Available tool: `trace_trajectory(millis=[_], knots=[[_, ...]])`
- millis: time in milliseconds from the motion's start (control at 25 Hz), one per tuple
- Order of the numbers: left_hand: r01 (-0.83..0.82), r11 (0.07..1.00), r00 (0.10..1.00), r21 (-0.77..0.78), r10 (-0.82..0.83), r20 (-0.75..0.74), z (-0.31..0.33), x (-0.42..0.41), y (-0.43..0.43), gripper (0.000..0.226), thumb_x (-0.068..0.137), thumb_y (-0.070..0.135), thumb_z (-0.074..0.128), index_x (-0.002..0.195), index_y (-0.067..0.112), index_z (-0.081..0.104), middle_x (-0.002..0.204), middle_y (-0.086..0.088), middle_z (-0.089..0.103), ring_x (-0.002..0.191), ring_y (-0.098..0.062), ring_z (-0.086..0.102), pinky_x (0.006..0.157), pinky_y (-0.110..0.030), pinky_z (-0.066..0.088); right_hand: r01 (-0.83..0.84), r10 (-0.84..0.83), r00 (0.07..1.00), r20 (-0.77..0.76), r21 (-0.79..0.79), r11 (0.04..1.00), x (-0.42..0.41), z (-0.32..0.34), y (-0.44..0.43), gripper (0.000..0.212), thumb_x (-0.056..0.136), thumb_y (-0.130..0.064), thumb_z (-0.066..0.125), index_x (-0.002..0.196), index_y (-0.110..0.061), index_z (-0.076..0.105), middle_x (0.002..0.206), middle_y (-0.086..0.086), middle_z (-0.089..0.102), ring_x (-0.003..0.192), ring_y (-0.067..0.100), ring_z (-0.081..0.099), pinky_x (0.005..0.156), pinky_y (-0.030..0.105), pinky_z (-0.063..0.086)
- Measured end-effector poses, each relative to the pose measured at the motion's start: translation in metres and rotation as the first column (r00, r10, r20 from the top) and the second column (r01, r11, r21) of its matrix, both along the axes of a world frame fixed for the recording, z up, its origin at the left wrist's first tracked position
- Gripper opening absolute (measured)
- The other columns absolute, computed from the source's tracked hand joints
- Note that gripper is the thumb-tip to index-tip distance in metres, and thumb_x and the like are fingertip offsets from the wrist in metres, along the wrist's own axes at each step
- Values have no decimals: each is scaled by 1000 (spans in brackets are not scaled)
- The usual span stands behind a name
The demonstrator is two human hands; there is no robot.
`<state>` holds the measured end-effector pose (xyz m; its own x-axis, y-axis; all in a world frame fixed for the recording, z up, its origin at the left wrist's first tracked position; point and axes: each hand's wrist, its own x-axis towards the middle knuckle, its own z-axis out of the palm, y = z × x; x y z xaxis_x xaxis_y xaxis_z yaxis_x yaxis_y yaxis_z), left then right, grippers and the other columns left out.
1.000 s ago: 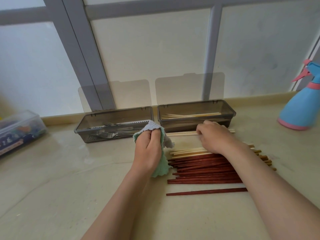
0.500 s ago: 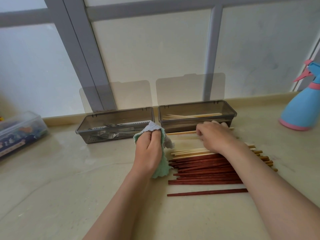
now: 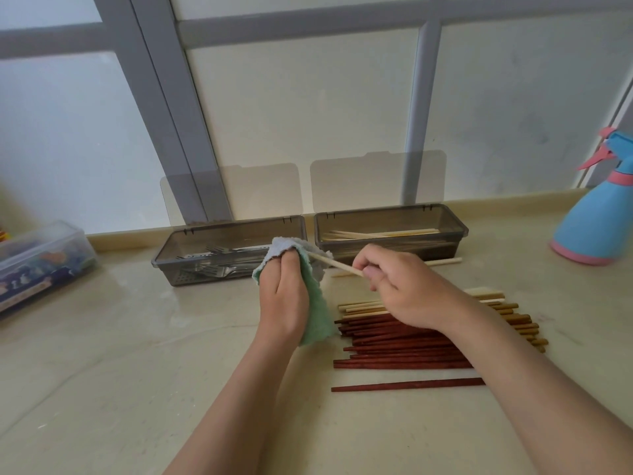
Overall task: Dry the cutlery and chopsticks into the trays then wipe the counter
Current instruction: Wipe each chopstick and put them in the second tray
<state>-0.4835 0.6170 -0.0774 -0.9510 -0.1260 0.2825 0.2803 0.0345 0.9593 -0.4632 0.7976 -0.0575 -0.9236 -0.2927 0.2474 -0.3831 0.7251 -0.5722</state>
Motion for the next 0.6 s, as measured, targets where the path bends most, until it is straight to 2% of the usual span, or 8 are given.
trace_trajectory(millis=[40, 120, 240, 360, 440, 520, 600], knots=[[-5, 1000, 1000, 30, 5, -4, 1, -1, -1, 42, 107, 22, 31, 81, 11, 62, 78, 6, 73, 77, -12, 67, 72, -31, 56, -14, 15, 999, 33, -20, 1000, 1, -2, -3, 18, 106, -18, 42, 102, -27, 58, 83, 1, 61, 74, 22, 56, 66, 39, 48], [-62, 997, 998, 43, 62, 3, 4, 1, -1, 44, 108, 19, 30, 74, 18, 58, 65, 17, 67, 62, 0, 58, 62, -19, 47, -26, 29, 998, 50, -55, 998, 2, -6, -7, 18, 106, -18, 45, 102, -26, 60, 83, -1, 62, 73, 15, 56, 65, 33, 46], [-104, 994, 994, 27, 105, -22, 7, 2, 1, 55, 107, 19, 29, 59, 26, 56, 53, 14, 56, 52, -3, 47, 56, -24, 40, -43, 43, 999, -8, -128, 991, 5, -9, -18, 17, 104, -14, 49, 94, -20, 61, 76, -8, 60, 67, 5, 52, 61, 19, 41], [-91, 996, 993, -17, 90, -73, 4, 1, 6, 50, 108, 17, 29, 63, 23, 50, 52, 11, 51, 50, -5, 44, 53, -26, 38, -49, 39, 998, -52, -207, 977, 7, -12, -30, 17, 103, -11, 50, 90, -16, 60, 73, -5, 60, 64, 7, 52, 59, 21, 42], [-52, 994, 992, -99, 41, -118, 1, 6, 14, 47, 108, 14, 29, 66, 15, 50, 55, 8, 50, 51, -5, 43, 52, -24, 37, -35, 13, 996, -89, -252, 967, 5, -13, -35, 16, 103, -11, 51, 89, -15, 58, 73, -1, 60, 66, 13, 54, 60, 28, 44], [-53, 989, 990, -139, 35, -135, -1, 9, 18, 46, 107, 13, 30, 64, 14, 44, 55, 8, 45, 51, -6, 41, 51, -24, 35, -32, -3, 992, -126, -274, 961, 4, -13, -41, 15, 102, -12, 52, 89, -15, 57, 74, 2, 61, 67, 16, 55, 61, 33, 45], [-51, 991, 993, -123, 38, -108, 0, 9, 16, 47, 107, 13, 30, 63, 14, 48, 51, 10, 50, 50, -2, 44, 51, -20, 37, -25, -3, 995, -100, -276, 961, 3, -13, -41, 13, 103, -16, 53, 92, -16, 61, 76, 0, 65, 70, 13, 60, 62, 30, 48]])
